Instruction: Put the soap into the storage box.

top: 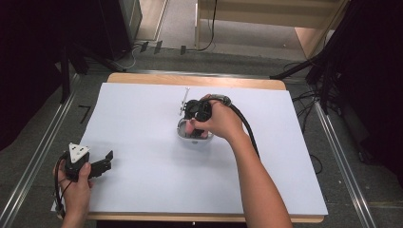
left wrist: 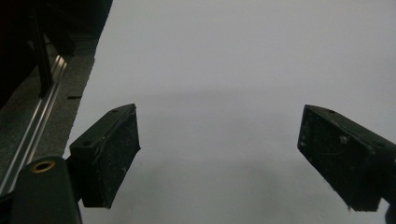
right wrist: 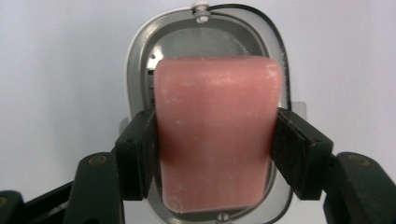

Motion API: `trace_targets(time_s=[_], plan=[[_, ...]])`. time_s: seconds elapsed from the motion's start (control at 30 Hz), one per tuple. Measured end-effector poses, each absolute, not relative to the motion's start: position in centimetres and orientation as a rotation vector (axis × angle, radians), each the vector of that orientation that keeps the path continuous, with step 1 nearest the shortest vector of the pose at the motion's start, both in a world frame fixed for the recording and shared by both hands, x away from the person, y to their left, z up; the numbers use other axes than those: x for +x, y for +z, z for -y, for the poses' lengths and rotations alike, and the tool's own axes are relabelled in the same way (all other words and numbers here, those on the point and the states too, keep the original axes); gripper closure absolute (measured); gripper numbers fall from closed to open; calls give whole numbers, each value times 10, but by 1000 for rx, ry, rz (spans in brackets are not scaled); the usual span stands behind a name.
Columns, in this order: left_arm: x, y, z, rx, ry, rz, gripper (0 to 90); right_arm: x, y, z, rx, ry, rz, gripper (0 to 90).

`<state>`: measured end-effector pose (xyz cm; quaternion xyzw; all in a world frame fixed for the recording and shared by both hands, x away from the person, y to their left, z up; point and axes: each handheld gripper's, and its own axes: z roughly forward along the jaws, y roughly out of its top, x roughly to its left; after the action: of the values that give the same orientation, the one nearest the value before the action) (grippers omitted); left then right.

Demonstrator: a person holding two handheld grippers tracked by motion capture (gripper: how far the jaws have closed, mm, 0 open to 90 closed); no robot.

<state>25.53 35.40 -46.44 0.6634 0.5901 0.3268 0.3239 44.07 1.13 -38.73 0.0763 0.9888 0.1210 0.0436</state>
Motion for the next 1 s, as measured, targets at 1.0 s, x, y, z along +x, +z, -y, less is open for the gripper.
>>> trace_targets(time_s=[1.0], plan=[[255,-465,-353,1741,872,-1544,136,413,-390,56,510,549,-2922,288]])
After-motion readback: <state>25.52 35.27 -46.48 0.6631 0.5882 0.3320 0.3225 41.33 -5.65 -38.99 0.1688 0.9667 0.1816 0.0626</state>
